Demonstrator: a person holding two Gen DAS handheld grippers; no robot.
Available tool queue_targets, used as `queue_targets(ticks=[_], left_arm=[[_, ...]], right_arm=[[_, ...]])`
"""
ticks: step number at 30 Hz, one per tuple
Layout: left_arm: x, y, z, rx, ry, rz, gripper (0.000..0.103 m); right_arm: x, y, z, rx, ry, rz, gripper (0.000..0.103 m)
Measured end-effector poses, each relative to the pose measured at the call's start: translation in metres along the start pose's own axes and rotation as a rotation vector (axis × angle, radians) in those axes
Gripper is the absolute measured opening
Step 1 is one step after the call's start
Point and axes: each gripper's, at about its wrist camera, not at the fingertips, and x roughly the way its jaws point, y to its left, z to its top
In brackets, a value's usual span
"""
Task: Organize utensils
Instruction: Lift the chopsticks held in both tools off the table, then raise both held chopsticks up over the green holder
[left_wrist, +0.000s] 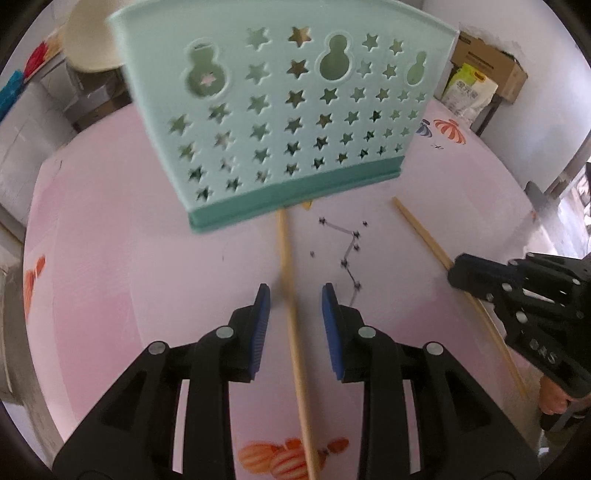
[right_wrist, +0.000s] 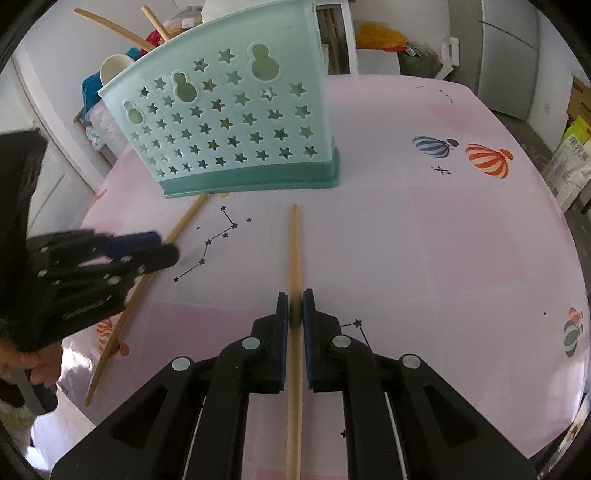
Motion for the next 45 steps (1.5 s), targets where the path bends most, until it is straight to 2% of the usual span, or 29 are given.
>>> queue_targets(ticks=[3, 9, 11, 17, 22, 26, 27, 30, 35, 41, 45], left_arm=[[0.006, -0.001, 0.009, 0.021, -0.003, 0.034, 0.025], [0.013, -0.001, 0.021, 0.032, -0.026, 0.050, 0.013], [0.014, 0.000, 0.023, 0.030, -0.027, 0.052, 0.006], [0.009, 0.005, 0.027, -0.002, -0.024, 0.024, 0.005], [-0.019, 0.012, 0.027, -0.031, -0.081, -0.017, 0.005], [-0.056, 0.019, 0.028, -0.061, -0.163, -0.072, 0.005], [-0.073, 0.021, 0.028, -0.067, -0.206, -0.091, 0.005], [-0.107, 0.024, 0.028, -0.075, -0.292, -0.121, 0.005], [-0.175, 0.029, 0.030, -0.079, -0.478, -0.176, 0.005], [-0.232, 0.007, 0.051, 0.002, -0.705, -0.152, 0.005], [-0.255, -0.005, 0.074, 0.031, -0.799, -0.124, 0.005]], right_arm=[[0.002, -0.003, 0.003, 0.009, 0.001, 0.012, 0.010], [0.009, -0.005, 0.015, 0.030, -0.004, 0.028, 0.010], [0.012, -0.005, 0.020, 0.034, -0.008, 0.028, 0.010], [0.017, -0.003, 0.025, 0.026, -0.027, 0.011, 0.009], [0.018, -0.003, 0.026, 0.021, -0.044, 0.007, 0.007], [0.017, -0.006, 0.026, 0.045, -0.057, 0.035, 0.007], [0.015, -0.007, 0.026, 0.050, -0.065, 0.042, 0.007], [0.001, -0.009, 0.025, 0.063, -0.109, 0.065, 0.007], [-0.028, -0.009, 0.025, 0.066, -0.215, 0.110, 0.007], [-0.044, -0.005, 0.023, 0.070, -0.268, 0.147, 0.007], [-0.044, -0.004, 0.023, 0.082, -0.276, 0.156, 0.007]])
